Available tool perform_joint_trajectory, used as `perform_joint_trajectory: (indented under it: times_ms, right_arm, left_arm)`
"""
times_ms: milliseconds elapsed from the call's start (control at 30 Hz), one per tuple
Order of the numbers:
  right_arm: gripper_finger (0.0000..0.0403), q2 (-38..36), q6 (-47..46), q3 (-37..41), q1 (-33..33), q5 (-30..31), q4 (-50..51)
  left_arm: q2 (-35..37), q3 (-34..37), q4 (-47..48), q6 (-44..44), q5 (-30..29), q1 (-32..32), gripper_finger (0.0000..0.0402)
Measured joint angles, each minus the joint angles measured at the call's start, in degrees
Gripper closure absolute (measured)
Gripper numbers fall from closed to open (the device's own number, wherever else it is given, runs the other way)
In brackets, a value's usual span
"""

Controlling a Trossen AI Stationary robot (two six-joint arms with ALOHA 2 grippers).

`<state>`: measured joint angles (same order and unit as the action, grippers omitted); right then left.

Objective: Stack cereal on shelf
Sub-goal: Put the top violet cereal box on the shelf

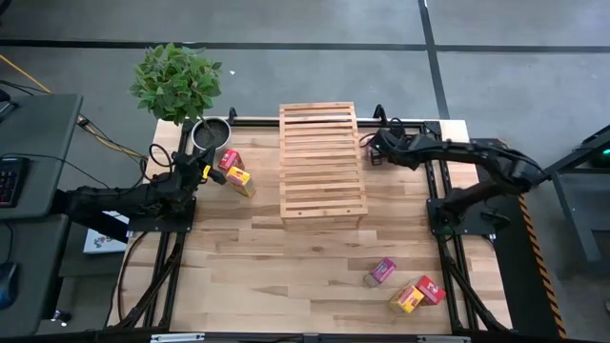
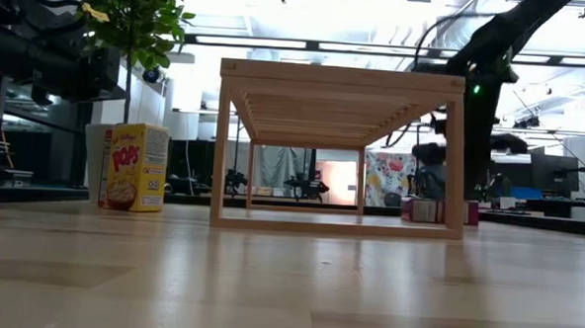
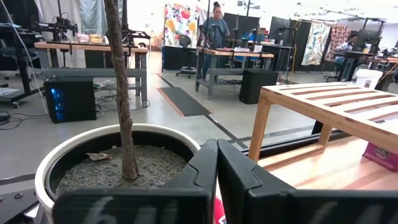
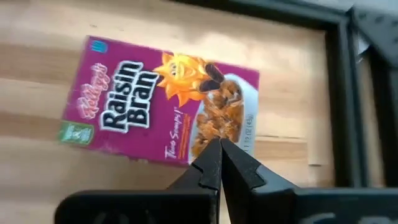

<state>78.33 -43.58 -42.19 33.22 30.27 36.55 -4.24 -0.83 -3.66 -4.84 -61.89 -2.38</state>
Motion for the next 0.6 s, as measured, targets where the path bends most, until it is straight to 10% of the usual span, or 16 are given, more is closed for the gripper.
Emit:
perform_joint_trajectory:
  times_ms: [200,600]
  right_arm:
    - [0.0403,-4.18,1.92,-0.02,2.23,4.4,-1.25]
    - [0.0403,2.22,4.4,-0.04,16.79,-11.41,-16.33]
  left_arm:
    - [-0.01,-0.02,0.0,0.0,0.0,-0.02,0.0398]
    - [-0.01,-0.01,0.0,0.0,0.0,-0.02,0.0398]
